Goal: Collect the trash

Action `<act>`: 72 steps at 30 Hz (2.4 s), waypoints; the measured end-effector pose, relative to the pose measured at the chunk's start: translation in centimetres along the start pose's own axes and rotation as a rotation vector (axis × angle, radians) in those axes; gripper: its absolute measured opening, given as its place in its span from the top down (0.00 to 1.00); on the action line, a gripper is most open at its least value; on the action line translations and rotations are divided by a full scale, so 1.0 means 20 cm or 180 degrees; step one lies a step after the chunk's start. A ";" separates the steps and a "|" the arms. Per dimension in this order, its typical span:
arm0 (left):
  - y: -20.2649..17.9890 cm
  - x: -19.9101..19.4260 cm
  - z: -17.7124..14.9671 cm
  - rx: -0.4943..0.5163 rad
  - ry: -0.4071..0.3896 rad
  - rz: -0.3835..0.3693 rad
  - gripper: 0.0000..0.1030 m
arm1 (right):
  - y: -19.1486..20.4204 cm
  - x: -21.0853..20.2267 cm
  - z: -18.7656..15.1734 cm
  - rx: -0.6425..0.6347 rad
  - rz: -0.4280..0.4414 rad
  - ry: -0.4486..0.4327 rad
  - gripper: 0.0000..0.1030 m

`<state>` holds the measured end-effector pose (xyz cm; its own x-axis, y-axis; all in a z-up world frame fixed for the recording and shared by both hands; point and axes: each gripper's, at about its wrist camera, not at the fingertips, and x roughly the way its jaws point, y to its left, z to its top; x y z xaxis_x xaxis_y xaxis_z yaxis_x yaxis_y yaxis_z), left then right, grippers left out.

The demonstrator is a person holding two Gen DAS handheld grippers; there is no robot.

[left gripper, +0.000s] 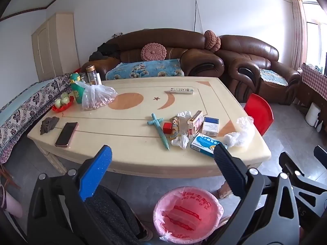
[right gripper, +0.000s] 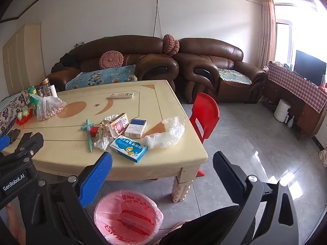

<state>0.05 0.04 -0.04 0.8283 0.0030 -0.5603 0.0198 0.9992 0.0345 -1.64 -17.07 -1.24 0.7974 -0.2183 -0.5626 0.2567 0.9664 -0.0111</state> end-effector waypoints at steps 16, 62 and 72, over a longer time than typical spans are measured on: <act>0.02 0.05 0.00 0.0039 0.0144 0.0008 0.05 | 0.00 -0.01 0.00 0.0001 0.0027 -0.0012 0.06; 0.04 0.13 -0.01 0.0054 0.0384 0.0025 0.05 | 0.04 0.04 -0.05 0.0007 0.0071 0.0061 0.06; 0.09 0.28 0.10 0.0106 0.0465 -0.0022 0.05 | -0.07 0.23 0.03 0.0122 0.0104 0.0215 0.06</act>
<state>5.93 1.86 -1.44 0.7377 0.0043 -0.6751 0.0458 0.9974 0.0564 1.97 -19.49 -3.39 0.7674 -0.1759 -0.6165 0.2529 0.9667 0.0391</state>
